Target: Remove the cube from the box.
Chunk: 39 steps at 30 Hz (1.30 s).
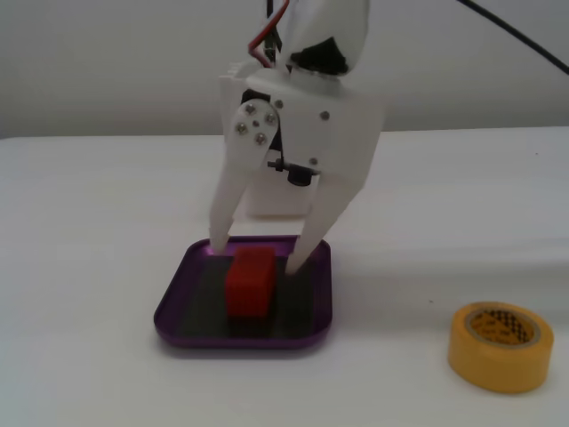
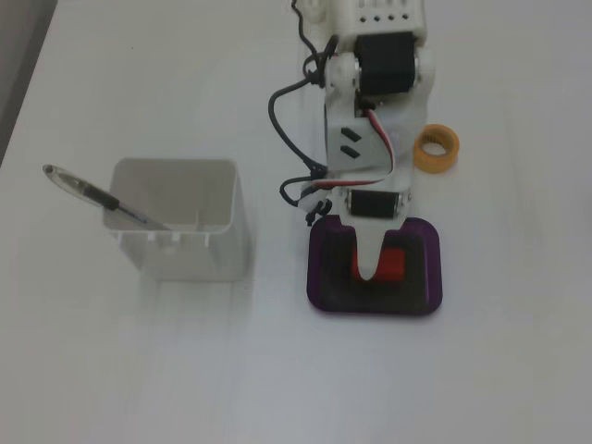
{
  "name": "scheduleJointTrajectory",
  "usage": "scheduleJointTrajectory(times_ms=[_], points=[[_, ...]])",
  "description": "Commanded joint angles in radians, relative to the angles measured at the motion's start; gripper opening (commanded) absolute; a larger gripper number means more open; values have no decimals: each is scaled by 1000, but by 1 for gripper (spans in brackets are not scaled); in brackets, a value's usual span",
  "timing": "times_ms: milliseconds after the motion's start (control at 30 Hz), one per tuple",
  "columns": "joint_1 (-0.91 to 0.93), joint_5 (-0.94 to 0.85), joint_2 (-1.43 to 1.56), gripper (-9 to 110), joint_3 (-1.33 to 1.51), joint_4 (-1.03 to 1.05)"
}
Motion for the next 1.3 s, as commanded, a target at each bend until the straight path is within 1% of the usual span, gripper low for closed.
scheduleJointTrajectory(times_ms=[0,233,300,400,567,700,833,967,1100,1267], points=[[3,0,-14,19,-84,2],[-11,-6,-75,17,-87,2],[-11,-8,-86,13,-89,2],[-11,-8,-80,0,-89,-11],[-14,0,-58,-1,-135,11],[-12,0,21,-1,-261,150],[-14,-6,129,-1,-402,342],[-12,-8,235,-1,-471,528],[0,-6,342,-1,-422,594],[41,-87,495,-1,-120,592]])
